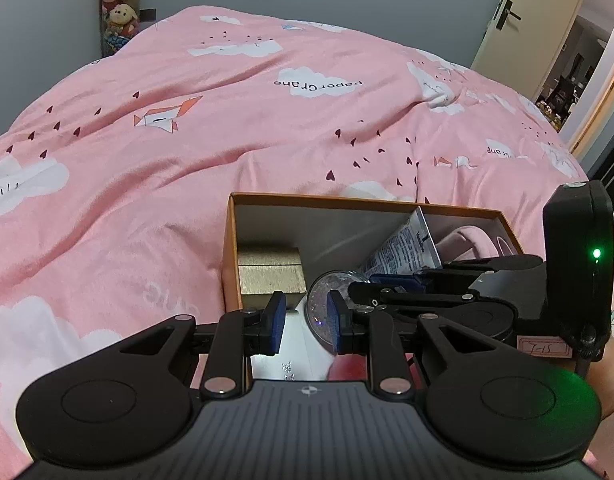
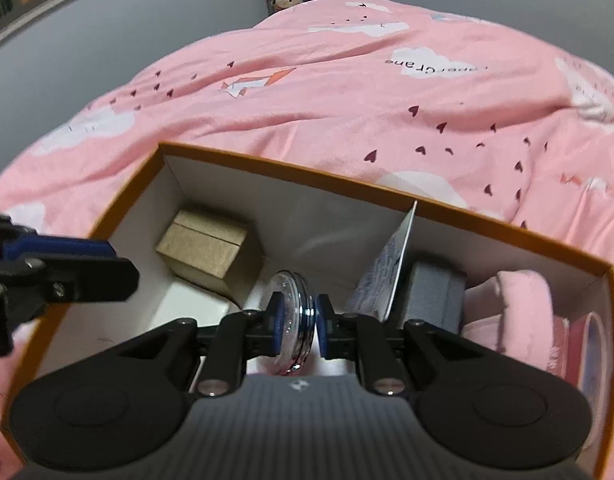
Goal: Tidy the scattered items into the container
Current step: 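Lower the compact mirror into the box with the right tool and release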
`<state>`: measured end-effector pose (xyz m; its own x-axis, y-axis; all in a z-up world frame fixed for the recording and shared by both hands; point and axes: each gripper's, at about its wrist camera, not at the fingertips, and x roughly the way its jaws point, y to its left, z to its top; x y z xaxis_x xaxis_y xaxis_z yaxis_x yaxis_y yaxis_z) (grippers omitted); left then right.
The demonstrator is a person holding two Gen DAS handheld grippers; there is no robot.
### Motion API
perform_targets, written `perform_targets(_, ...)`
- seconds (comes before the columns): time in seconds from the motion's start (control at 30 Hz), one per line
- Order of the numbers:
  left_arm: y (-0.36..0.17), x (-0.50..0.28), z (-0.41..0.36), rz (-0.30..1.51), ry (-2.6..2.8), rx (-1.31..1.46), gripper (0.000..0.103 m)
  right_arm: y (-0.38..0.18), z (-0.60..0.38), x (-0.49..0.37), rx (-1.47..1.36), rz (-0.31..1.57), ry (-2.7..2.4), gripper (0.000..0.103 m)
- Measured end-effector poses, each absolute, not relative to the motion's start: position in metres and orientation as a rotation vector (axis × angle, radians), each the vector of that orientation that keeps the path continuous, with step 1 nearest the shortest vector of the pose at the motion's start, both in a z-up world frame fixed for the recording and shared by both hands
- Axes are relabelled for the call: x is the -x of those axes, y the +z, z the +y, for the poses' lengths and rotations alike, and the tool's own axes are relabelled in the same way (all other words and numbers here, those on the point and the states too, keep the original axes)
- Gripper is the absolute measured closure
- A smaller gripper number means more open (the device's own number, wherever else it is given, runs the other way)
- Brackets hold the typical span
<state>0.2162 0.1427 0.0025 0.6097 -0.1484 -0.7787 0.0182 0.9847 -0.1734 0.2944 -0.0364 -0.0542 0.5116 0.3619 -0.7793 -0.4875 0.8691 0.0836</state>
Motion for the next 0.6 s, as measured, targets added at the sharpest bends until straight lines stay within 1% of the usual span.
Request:
perform_targets(0.07, 0.002, -0.216, 0.143, 0.912, -0.096, 0.152, 0.078, -0.055, -0.036, -0.292, 0.185, 0.888, 0.509, 0.083)
perform_targets(0.33, 0.004, -0.21, 0.139, 0.919, -0.097, 0.129, 0.078, -0.042, -0.039, -0.285, 0.201, 0.86, 0.529, 0.083)
perform_targets(0.37, 0.004, -0.208, 0.138, 0.918, -0.096, 0.119, 0.078, -0.038, -0.042, -0.283, 0.194, 0.856, 0.534, 0.081)
perform_targets(0.47, 0.008, -0.202, 0.133, 0.912, -0.094, 0.095, 0.078, -0.025, -0.048, -0.274, 0.174, 0.836, 0.53, 0.066)
perform_targets(0.53, 0.011, -0.197, 0.129, 0.905, -0.096, 0.083, 0.078, -0.017, -0.053, -0.267, 0.161, 0.824, 0.525, 0.063)
perform_targets(0.6, 0.017, -0.191, 0.125, 0.895, -0.094, 0.067, 0.076, -0.008, -0.059, -0.258, 0.153, 0.805, 0.518, 0.055)
